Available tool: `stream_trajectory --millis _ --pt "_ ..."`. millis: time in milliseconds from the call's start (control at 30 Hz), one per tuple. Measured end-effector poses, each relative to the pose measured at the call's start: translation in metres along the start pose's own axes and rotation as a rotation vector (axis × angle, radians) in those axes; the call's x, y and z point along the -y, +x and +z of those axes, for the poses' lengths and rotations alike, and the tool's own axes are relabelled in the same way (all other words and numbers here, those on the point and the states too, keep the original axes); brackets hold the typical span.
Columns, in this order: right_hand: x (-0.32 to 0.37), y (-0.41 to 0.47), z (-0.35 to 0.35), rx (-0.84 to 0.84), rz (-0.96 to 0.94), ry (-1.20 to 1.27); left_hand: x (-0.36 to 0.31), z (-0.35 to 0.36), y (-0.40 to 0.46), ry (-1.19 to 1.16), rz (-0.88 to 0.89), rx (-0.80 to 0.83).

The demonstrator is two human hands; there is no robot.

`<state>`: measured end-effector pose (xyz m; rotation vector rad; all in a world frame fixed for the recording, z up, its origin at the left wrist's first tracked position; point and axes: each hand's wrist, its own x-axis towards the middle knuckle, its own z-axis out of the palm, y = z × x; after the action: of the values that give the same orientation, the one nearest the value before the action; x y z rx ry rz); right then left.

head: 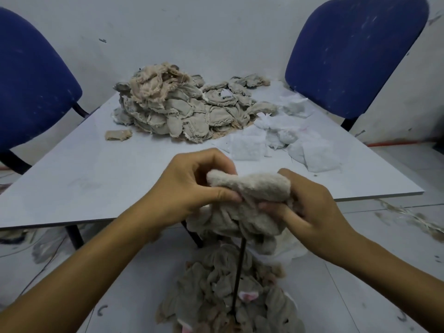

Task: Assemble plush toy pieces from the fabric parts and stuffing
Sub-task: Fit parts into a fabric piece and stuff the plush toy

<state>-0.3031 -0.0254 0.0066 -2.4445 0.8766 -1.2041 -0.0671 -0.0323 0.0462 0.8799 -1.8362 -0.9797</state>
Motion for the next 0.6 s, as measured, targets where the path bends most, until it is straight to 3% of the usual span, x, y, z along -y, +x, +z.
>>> stream_trajectory --millis 100,200,333,400,467,533,600 --pt "-0.013 -0.005 -0.005 0.046 0.052 0.002 -0.002 0.017 0.001 0.045 0.042 -0.028" --pt "-0.019 -0.007 -0.005 0.208 0.149 0.07 0.006 0.023 -0.001 0.089 -0.081 0.111" --pt "-0.006 -0.003 -0.004 0.136 0.147 0.188 0.014 0.018 -0.004 0.374 -0.155 0.228" --pt "-0.001 0.001 -0.003 0.044 0.031 0.069 0.015 0.019 -0.005 0.45 -0.088 0.173" --pt "0.0 0.004 -0.004 -0.042 -0.033 -0.022 0.009 0.021 -0.005 0.371 0.037 0.068" --pt "-0.002 0.005 -0.004 -0.037 -0.032 -0.09 0.004 0.024 -0.006 0.358 0.123 0.043" --pt "-0.005 0.002 0.0 0.047 0.004 -0.162 0.007 0.028 -0.008 0.5 0.111 0.107"
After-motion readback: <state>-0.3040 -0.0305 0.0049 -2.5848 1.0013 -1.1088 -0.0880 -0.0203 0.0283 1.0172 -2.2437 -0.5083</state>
